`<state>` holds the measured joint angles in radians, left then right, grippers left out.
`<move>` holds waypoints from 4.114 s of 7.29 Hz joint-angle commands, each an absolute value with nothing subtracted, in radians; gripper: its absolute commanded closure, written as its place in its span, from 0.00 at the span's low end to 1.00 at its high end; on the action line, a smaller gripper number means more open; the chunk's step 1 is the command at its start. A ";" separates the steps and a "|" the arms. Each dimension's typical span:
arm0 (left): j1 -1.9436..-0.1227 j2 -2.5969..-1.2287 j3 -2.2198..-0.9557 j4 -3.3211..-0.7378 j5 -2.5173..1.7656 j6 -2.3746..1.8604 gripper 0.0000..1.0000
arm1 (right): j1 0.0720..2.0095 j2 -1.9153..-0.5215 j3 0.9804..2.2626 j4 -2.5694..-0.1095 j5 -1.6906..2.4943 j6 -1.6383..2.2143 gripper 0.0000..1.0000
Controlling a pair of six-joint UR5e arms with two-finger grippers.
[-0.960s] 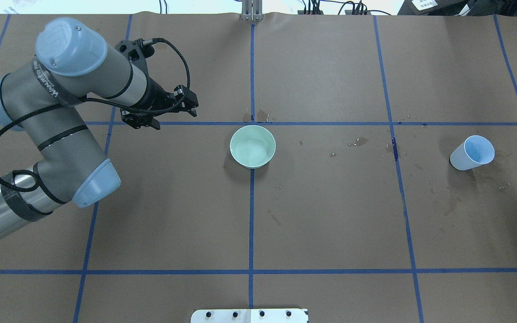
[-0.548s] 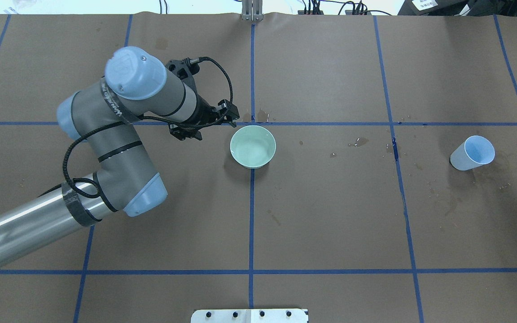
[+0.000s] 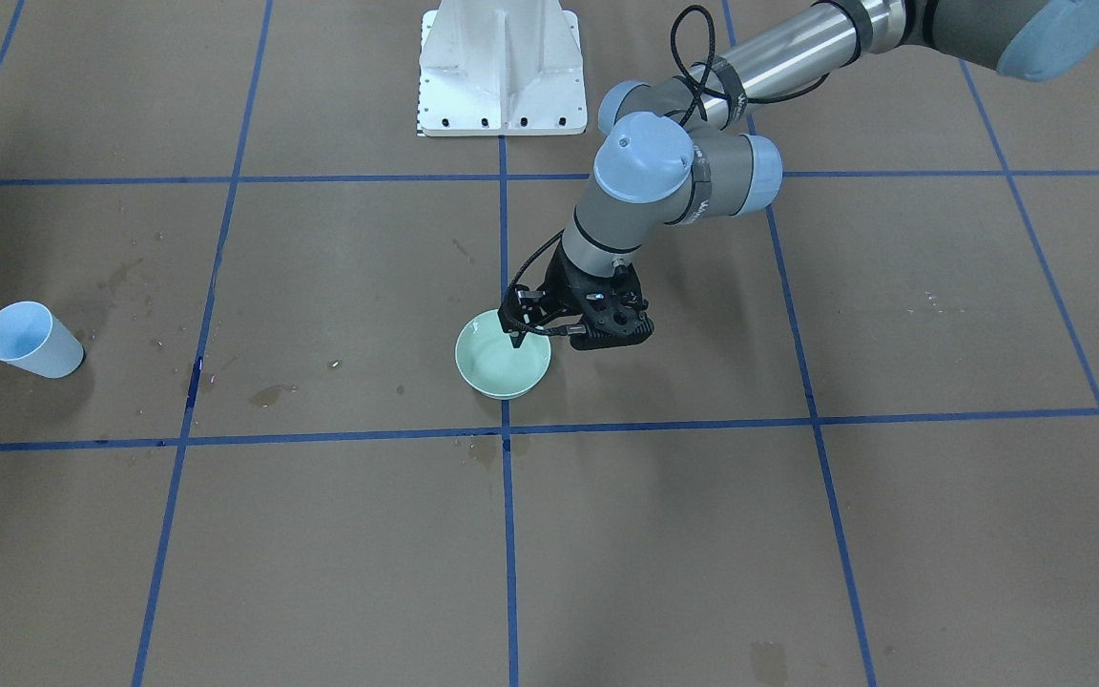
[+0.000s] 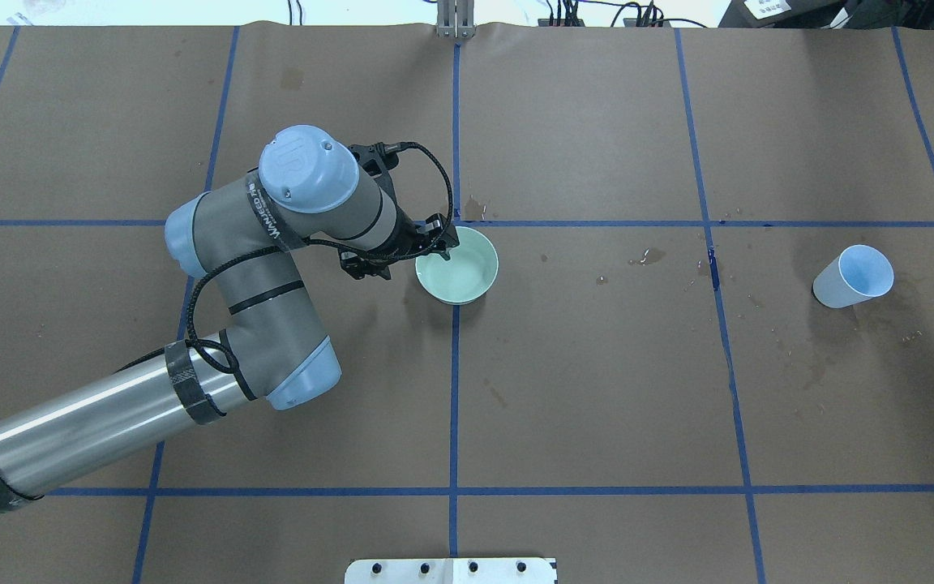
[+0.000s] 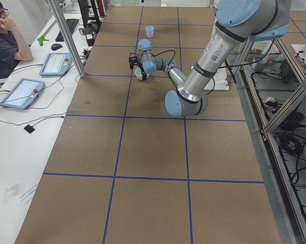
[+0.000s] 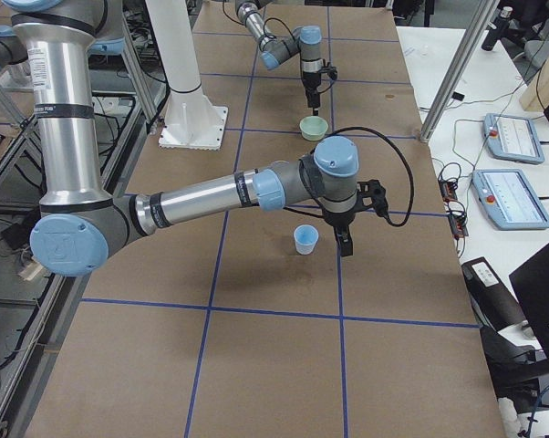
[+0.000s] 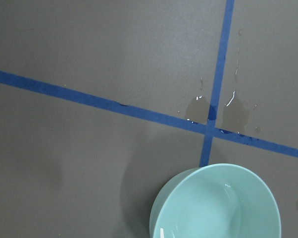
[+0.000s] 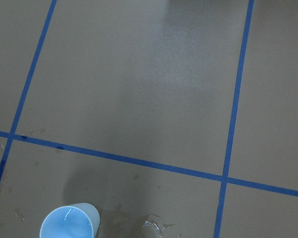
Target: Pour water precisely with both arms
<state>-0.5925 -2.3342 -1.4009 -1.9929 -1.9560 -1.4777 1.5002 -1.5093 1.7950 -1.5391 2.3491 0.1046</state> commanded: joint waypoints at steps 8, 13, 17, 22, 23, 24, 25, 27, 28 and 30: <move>-0.572 -2.367 -1.321 -1.987 -1.953 -1.468 0.88 | 1.500 -1.503 1.793 -1.582 2.359 0.106 0.01; -0.636 -2.372 -1.521 -1.705 -2.009 -1.457 1.00 | 1.500 -1.505 1.796 -1.583 2.361 0.106 0.01; -0.838 -2.142 -1.770 -1.540 -2.132 -1.137 1.00 | 1.502 -1.511 1.833 -1.663 2.350 0.112 0.01; -1.002 -1.783 -1.841 -1.696 -2.217 -0.874 1.00 | 1.494 -1.496 1.838 -1.715 2.345 0.117 0.01; -1.003 -1.702 -1.838 -1.789 -2.218 -0.873 1.00 | 1.490 -1.482 1.830 -1.717 2.345 0.118 0.01; -1.003 -1.640 -1.824 -1.863 -2.218 -0.859 1.00 | 1.488 -1.477 1.830 -1.721 2.348 0.117 0.01; -1.003 -1.581 -1.792 -1.940 -2.217 -0.818 1.00 | 1.488 -1.477 1.830 -1.723 2.352 0.117 0.01; -1.002 -1.505 -1.743 -2.073 -2.217 -0.833 1.00 | 1.491 -1.480 1.841 -1.744 2.361 0.117 0.01; -1.002 -1.496 -1.717 -2.127 -2.217 -0.863 1.00 | 1.490 -1.480 1.841 -1.747 2.361 0.117 0.01; -0.999 -1.496 -1.726 -2.163 -2.218 -0.964 1.00 | 1.489 -1.477 1.839 -1.758 2.362 0.117 0.01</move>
<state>-1.0007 -1.4986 -1.7235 -2.1359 -2.2170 -0.9107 1.4896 -1.4782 1.8392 -1.7537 2.3615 0.1166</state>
